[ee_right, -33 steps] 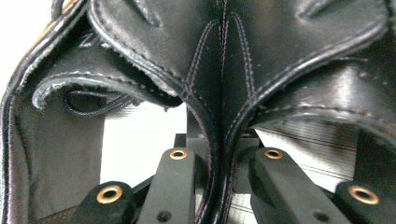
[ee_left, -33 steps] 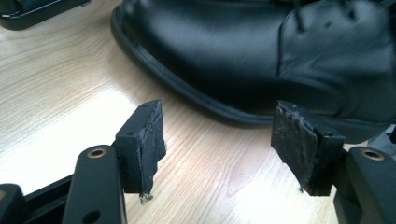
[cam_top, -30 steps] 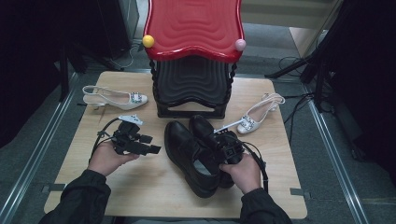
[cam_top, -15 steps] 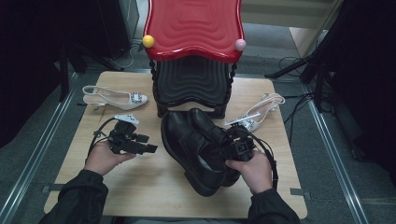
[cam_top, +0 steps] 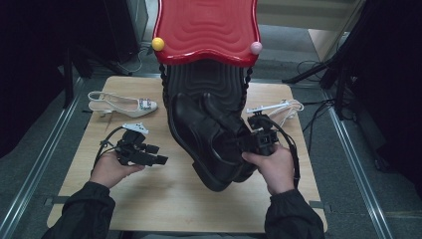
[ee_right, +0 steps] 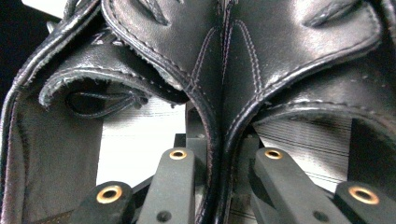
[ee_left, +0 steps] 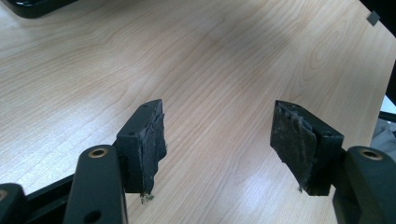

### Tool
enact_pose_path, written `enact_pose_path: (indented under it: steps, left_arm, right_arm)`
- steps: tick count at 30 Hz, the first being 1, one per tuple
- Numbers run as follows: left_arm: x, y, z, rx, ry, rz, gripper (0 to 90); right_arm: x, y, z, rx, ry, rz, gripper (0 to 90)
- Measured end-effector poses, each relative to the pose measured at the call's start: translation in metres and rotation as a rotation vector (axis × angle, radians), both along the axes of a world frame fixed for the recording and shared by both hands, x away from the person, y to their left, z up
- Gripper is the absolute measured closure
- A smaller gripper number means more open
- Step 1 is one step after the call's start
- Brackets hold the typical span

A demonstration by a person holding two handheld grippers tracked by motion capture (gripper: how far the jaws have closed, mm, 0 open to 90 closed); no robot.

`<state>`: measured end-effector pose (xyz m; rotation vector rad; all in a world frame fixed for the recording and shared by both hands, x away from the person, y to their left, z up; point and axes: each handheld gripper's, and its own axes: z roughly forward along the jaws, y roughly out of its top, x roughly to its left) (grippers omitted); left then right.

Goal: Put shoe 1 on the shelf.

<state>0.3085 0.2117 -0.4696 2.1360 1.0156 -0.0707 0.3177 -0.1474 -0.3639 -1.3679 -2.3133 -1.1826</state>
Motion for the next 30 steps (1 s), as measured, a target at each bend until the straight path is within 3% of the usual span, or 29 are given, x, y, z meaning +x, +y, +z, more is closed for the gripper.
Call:
enact_pose_path:
  steps: [5, 13, 20, 30]
  left_arm:
    - [0.0, -0.001, 0.0, 0.0, 0.002, -0.007, 35.2]
    - [0.001, 0.001, 0.0, -0.014, 0.005, -0.005, 35.2]
    - [0.002, -0.002, 0.0, -0.013, 0.002, -0.015, 35.3]
    - [0.002, 0.0, 0.0, -0.023, 0.002, -0.015, 35.8]
  right_arm:
    - [0.023, 0.012, 0.019, -0.009, -0.048, -0.047, 83.6]
    - [0.062, 0.021, 0.025, -0.016, -0.085, -0.158, 83.5]
    - [0.089, 0.029, 0.017, -0.013, -0.091, -0.266, 83.6]
    - [0.107, 0.049, 0.001, -0.064, -0.148, -0.405, 83.5]
